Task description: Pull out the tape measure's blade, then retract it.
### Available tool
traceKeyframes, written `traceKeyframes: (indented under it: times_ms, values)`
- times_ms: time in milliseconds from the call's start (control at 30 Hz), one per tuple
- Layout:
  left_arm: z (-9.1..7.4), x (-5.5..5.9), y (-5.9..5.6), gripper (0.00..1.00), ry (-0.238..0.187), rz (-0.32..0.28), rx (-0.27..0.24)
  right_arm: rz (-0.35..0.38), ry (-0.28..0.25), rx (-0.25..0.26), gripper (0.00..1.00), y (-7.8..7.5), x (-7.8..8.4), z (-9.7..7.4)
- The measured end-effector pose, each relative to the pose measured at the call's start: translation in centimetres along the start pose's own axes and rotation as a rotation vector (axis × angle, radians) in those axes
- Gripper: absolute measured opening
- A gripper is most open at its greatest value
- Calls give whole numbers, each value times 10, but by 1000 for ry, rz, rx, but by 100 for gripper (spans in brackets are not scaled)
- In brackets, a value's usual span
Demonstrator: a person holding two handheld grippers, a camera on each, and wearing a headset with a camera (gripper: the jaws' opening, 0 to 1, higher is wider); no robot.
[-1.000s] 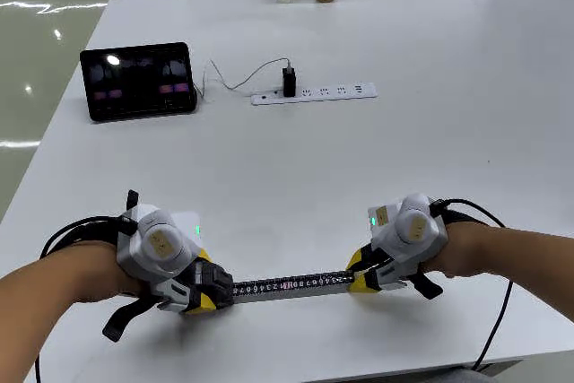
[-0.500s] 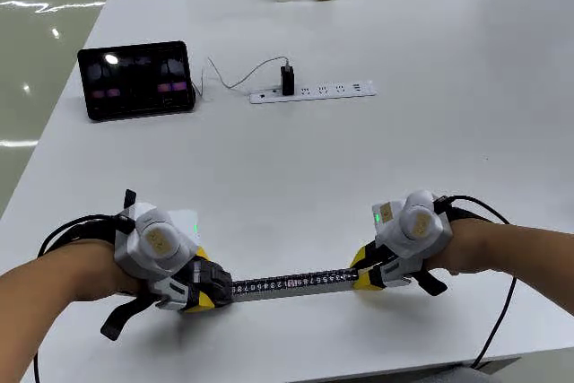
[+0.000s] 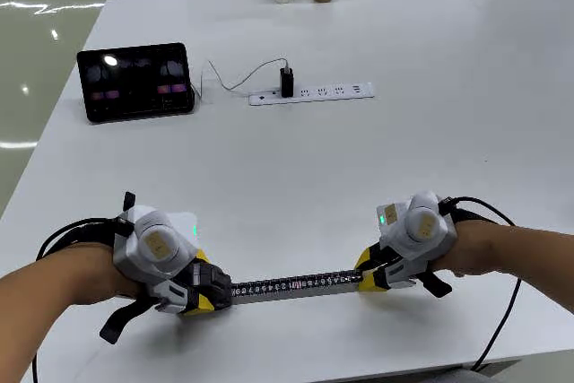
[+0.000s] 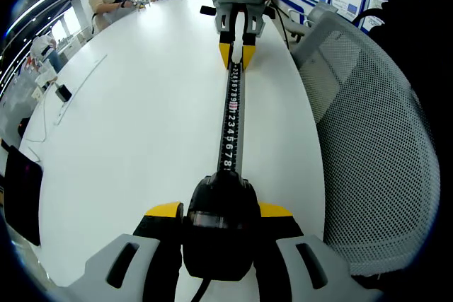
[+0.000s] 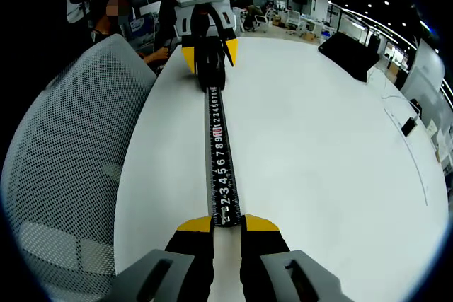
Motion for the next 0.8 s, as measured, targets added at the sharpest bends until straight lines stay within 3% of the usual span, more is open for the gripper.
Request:
traceKeyframes:
  times_ms: [800]
  values:
    - [1, 0, 1, 33, -3, 3, 1, 13, 17, 8, 10, -3, 12, -8]
Point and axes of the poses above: the centre of the closed fingertips' face, and the gripper's own axes: z roughly forward along the fingers, y roughly to its left, x roughly out of its underside, the point moved 1 cm from there along -z, roughly backward along the fingers, and after that the axes turned 13 degrees about y, right-handed, at the moved point
